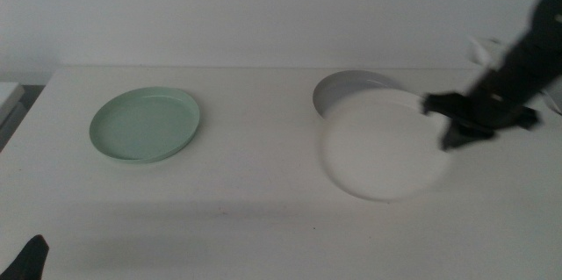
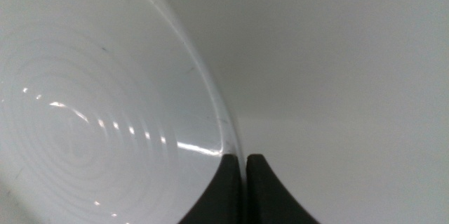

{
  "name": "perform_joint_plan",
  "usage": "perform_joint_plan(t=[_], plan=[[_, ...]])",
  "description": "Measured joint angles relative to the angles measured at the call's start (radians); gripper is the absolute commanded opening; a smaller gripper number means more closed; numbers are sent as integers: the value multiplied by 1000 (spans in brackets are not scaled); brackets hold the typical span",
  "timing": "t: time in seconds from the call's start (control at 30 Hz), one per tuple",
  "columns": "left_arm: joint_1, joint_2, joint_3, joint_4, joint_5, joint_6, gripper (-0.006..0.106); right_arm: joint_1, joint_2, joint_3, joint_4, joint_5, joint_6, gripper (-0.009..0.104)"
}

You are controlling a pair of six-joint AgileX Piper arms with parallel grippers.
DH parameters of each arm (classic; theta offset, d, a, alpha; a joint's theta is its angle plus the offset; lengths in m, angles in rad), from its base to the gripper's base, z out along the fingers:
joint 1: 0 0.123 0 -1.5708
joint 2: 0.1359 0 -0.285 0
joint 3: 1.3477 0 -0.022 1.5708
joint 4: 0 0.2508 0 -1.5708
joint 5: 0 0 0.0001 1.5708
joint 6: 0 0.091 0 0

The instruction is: Stack the three bowls on top of each other.

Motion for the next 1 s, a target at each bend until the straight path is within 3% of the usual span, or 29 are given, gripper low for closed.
perform_joint_plan(t=[0.13, 0.43, 0.8, 1.0], plan=[[0, 0, 0, 0, 0, 0, 94, 88, 122, -158, 67, 4, -11, -2], [0, 0, 0, 0, 0, 0, 94, 190, 361, -364, 142, 23, -24, -2], [0, 0, 0, 0, 0, 0, 94, 203, 450, -382, 160, 25, -38, -2], [0, 0, 0, 0, 0, 0, 94, 203, 461, -382, 140, 25, -40, -1]])
